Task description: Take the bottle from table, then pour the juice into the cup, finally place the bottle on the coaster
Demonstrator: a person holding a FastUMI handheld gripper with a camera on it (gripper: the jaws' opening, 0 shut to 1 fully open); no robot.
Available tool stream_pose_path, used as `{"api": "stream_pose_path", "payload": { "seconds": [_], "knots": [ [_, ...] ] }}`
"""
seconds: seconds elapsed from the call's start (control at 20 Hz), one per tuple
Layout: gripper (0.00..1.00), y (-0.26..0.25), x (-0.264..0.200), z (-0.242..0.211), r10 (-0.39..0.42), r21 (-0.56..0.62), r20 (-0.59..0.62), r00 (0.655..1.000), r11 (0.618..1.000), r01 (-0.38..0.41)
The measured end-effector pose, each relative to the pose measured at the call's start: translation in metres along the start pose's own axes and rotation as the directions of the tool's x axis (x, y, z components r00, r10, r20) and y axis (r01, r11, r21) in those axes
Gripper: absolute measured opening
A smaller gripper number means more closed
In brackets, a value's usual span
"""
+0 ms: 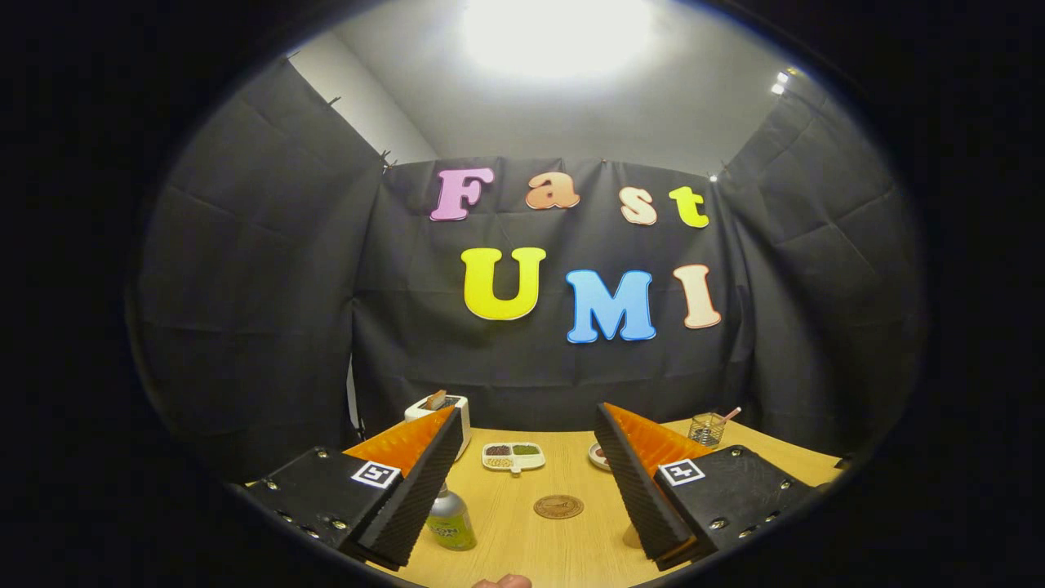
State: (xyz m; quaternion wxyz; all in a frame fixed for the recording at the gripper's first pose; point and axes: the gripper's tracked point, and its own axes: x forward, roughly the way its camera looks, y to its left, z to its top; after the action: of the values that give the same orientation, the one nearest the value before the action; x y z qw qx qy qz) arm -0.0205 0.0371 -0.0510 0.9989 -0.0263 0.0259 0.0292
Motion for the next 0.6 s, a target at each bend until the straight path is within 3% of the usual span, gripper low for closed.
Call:
{"api": "stream_pose_path", "payload": {
  "seconds": [0.6],
  "knots": [
    [0.99,0.066,0.021,-0.077,0.081,-0.041,-0.078,0.994,0.996,-0.085]
  ]
}}
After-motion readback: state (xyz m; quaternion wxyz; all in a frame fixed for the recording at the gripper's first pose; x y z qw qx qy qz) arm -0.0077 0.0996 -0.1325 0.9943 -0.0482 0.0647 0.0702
